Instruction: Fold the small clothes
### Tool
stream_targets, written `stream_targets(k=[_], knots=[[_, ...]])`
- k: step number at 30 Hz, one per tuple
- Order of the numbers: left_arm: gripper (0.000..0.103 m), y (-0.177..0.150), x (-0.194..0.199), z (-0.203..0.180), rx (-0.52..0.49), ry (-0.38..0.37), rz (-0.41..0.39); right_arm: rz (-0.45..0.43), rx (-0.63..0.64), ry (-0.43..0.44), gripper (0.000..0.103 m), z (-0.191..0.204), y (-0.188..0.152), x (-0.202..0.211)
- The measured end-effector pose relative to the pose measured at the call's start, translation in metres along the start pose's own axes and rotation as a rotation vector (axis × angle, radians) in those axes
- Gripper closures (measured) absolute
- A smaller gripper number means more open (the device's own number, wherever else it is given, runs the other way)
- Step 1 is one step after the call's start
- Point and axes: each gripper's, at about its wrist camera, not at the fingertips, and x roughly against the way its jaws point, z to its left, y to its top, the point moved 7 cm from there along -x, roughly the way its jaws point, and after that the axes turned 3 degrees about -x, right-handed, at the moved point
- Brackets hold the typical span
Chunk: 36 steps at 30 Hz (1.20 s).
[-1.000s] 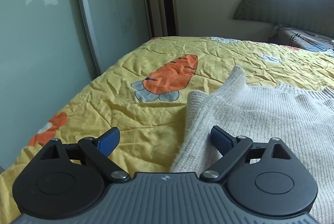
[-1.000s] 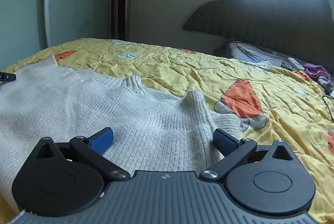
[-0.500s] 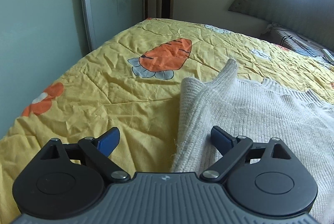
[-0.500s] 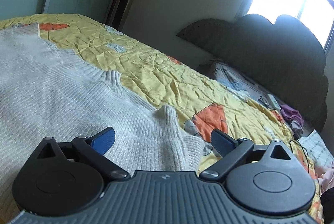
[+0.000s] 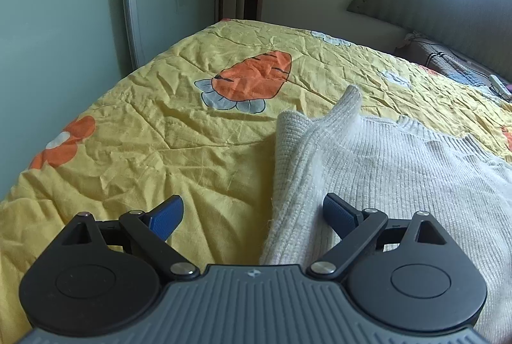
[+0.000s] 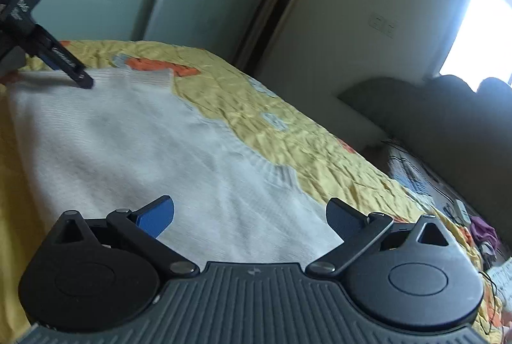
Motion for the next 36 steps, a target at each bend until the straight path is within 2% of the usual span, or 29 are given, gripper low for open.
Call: stream_targets(k=[3,7,11,16,18,20,23,24,27,30,33,36], knots=[[0.008,-0.002,0.003,0.003,-0.006,-0.017,0.009,0.000,0.018,0.077,0.001,0.035,0.008,-0.003],[0.008,-0.005,0.007,0.007,-0.009,-0.030,0.015,0.040,0.056,0.110,0.001,0.068,0.009,-0.011],[0.008,-0.005,0.012,0.010,-0.026,-0.030,0.009,0.071,0.003,0.111,0.001,0.071,0.010,-0.014],[0.008,0.000,0.020,0.014,-0.051,-0.026,-0.018,0.061,-0.090,0.132,0.001,0.073,0.016,-0.006],[0.008,0.006,0.025,0.017,-0.059,-0.048,-0.045,0.040,-0.087,0.147,0.001,0.082,0.020,0.000],[0.008,0.012,0.027,0.019,-0.067,-0.114,-0.040,0.016,-0.065,0.160,0.001,0.096,0.025,0.005],[0.008,0.015,0.022,0.013,-0.103,-0.249,0.029,0.007,-0.038,0.197,0.001,0.119,0.029,0.006],[0.008,0.015,0.019,0.011,-0.115,-0.274,0.052,0.008,-0.035,0.208,0.001,0.126,0.030,0.006],[0.008,0.017,0.009,0.007,-0.121,-0.319,0.101,0.015,-0.022,0.222,0.001,0.145,0.031,0.004],[0.008,0.019,-0.010,0.005,-0.079,-0.384,0.178,0.027,0.001,0.201,0.001,0.158,0.030,0.000],[0.008,0.022,-0.030,0.002,-0.029,-0.418,0.239,0.039,0.020,0.161,0.001,0.167,0.027,-0.004],[0.008,0.025,-0.047,-0.001,-0.004,-0.427,0.255,0.040,0.046,0.097,0.001,0.170,0.027,-0.009]])
